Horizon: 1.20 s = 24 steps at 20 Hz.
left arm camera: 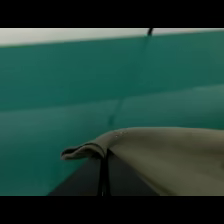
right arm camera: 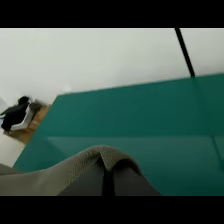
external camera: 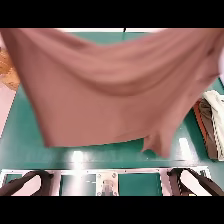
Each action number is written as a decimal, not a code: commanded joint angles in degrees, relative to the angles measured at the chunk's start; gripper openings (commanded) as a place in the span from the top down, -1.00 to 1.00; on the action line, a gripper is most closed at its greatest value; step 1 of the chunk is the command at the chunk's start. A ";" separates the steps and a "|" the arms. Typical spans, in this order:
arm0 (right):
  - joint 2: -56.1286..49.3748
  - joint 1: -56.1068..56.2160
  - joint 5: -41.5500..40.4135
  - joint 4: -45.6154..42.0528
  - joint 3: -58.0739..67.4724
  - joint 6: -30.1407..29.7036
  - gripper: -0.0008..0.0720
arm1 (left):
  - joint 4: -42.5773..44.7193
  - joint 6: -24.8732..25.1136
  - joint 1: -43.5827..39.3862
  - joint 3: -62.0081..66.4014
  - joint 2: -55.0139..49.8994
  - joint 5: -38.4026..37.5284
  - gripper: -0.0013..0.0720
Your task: Fold the shirts.
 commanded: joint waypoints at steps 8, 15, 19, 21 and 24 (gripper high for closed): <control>-28.48 8.57 -21.99 3.21 -23.61 -4.96 0.92 | -29.29 18.56 -0.02 -12.57 -35.85 13.07 0.91; -30.12 2.10 -6.64 0.59 -11.76 -4.85 0.31 | -27.15 10.36 4.87 -6.01 -37.11 -2.14 -0.52; -25.14 -7.13 8.17 -7.67 -13.07 -2.80 0.23 | -16.04 -2.86 12.68 -1.16 -35.74 -21.64 -0.24; -20.37 -10.36 8.85 -14.60 -19.76 -2.12 0.19 | -7.87 -6.78 13.73 -3.93 -33.35 -25.62 -0.05; -16.61 -15.67 8.70 -21.27 -29.77 -1.68 -0.14 | -1.22 -7.26 13.73 -15.32 -26.49 -25.00 -0.05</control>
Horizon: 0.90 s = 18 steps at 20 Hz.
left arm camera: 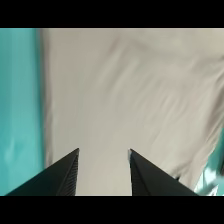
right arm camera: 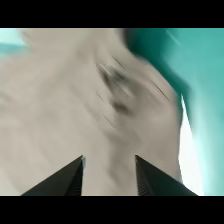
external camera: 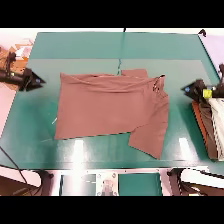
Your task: Fold the shirts.
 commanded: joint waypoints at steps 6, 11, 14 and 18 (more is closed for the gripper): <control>2.40 -5.95 -2.54 -3.45 -20.57 -3.43 -0.16 | 22.16 -1.64 1.18 -32.74 23.19 4.90 -0.06; -5.77 1.66 -6.47 -1.44 -21.49 -3.89 -0.15 | 22.16 -4.26 1.18 -44.59 30.27 7.37 -0.55; -8.50 5.44 -9.31 0.81 -21.49 -5.40 0.04 | 21.53 -5.40 1.18 -48.09 30.29 9.99 -0.55; -8.55 6.08 -10.05 2.43 -20.17 -5.81 0.21 | 14.60 -3.89 1.18 -52.13 30.27 17.70 -0.55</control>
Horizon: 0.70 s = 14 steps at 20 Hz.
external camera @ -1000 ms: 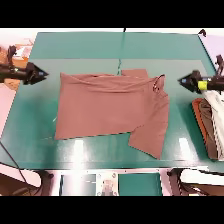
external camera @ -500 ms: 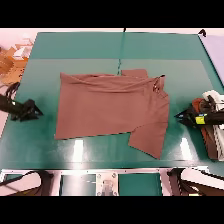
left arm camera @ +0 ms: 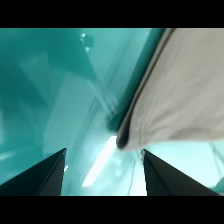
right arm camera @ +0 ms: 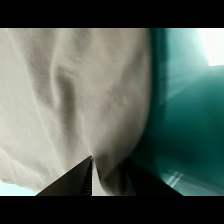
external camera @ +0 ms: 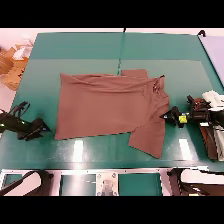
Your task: Fold the shirts.
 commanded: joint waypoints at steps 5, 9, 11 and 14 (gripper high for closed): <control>-0.85 1.11 -3.13 0.24 1.38 -0.76 0.21 | -15.76 7.65 0.02 -11.08 0.17 10.82 -0.55; -0.85 1.11 -2.78 0.22 1.40 -1.09 0.18 | -21.59 11.41 0.02 -14.40 0.17 12.87 -0.39; -0.85 1.11 -1.81 0.22 1.40 -1.11 0.18 | -21.92 12.87 0.02 -14.80 0.17 12.31 -0.32; -0.83 1.14 0.46 0.24 1.40 -1.14 0.52 | -23.50 15.74 0.02 -14.10 0.20 10.38 0.91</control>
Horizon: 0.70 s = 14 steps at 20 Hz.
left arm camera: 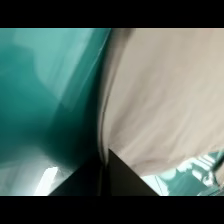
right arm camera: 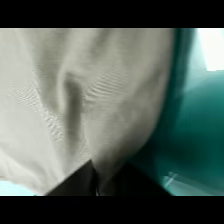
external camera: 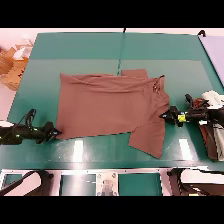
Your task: Fold the shirts.
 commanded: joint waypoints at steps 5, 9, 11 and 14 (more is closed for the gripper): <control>5.81 0.02 8.15 0.94 7.82 3.04 0.92 | -6.82 3.02 0.11 15.34 2.71 -13.20 0.92; 17.68 0.02 16.68 3.89 30.25 8.44 0.92 | -17.29 -0.02 0.11 41.90 9.86 -18.95 0.92; 23.54 0.00 17.53 3.80 43.85 12.02 0.92 | -22.29 -0.52 0.11 57.92 12.09 -18.51 0.91; 31.15 0.00 13.25 3.63 62.34 14.73 0.92 | -24.02 -1.11 0.11 79.80 14.25 -15.23 0.91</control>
